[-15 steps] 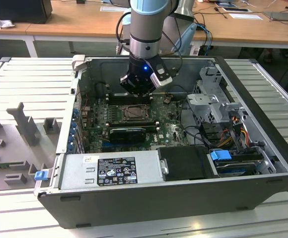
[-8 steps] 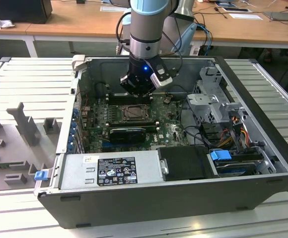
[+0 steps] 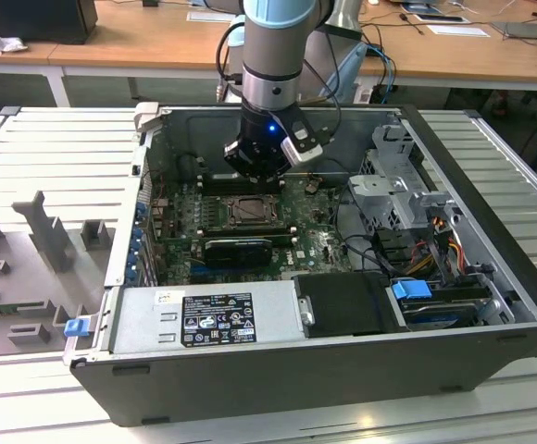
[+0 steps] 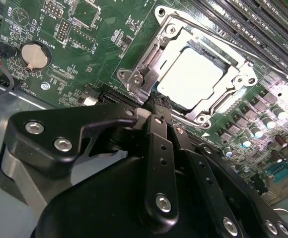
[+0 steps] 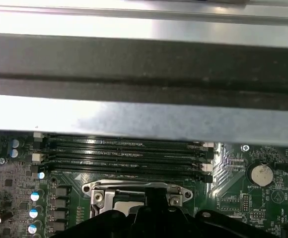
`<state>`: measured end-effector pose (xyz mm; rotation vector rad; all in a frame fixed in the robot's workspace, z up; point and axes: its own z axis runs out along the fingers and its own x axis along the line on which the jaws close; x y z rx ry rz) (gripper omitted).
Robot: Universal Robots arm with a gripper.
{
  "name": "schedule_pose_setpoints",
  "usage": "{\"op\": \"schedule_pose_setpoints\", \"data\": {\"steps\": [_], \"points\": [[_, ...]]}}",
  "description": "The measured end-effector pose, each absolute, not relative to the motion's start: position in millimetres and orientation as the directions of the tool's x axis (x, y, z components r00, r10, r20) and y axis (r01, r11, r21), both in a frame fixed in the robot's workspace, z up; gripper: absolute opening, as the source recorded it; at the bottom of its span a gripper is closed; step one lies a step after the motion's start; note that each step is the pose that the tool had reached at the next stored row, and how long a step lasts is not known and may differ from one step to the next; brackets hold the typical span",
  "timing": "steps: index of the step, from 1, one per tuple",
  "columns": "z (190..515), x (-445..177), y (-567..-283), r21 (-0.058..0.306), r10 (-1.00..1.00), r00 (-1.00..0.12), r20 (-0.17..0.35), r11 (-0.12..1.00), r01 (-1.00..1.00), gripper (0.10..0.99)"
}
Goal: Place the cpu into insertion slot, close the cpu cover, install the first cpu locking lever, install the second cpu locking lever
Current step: 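Install the second cpu locking lever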
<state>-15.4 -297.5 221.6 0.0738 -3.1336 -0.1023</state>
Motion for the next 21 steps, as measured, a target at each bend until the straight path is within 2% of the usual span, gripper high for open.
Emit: {"op": "schedule_pose_setpoints", "data": {"steps": [21], "points": [[224.9,-15.3,-306.0,0.065,-0.047,-0.999,0.004,0.997,-0.047,0.106]]}}
